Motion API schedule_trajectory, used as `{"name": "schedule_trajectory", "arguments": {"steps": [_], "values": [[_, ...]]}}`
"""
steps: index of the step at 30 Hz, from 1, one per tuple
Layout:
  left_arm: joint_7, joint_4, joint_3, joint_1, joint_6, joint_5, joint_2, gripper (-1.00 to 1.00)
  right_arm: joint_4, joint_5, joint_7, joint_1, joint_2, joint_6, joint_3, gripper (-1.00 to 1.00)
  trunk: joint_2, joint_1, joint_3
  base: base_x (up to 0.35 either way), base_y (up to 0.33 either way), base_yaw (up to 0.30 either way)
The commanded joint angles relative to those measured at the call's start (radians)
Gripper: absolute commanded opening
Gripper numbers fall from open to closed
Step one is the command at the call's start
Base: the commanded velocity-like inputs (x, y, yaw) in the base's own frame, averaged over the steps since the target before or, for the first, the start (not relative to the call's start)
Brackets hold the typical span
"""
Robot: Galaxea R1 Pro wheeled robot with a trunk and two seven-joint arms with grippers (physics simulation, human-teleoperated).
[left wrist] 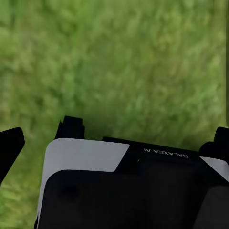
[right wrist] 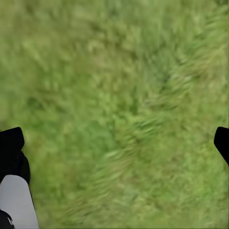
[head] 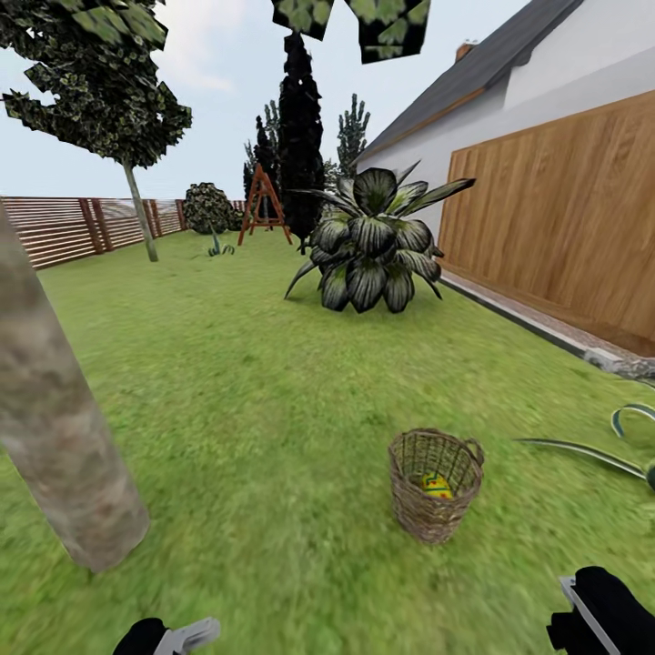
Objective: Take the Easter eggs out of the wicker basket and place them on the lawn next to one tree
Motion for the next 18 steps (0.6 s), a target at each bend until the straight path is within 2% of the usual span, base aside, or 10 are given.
{"name": "schedule_trajectory", "arguments": {"steps": [1,9,18], "values": [[0.003,-0.001,0.001,0.0,0.005,0.007,0.0,1.0,-0.002,-0.004,0.0,-0.001,-0.001,0.004,0.005,1.0,-0.001,0.001,-0.001,0.349,-0.005,0.036],[0.003,0.005,-0.001,0.0,0.004,0.006,-0.014,1.0,-0.003,-0.003,0.0,-0.001,-0.001,0.003,0.006,1.0,-0.001,0.001,0.004,0.349,-0.083,-0.073],[0.003,0.004,-0.001,0.0,0.004,0.005,-0.015,1.0,-0.003,-0.002,0.0,-0.001,0.001,0.004,0.01,1.0,-0.001,0.001,0.006,0.335,-0.098,-0.023]]}}
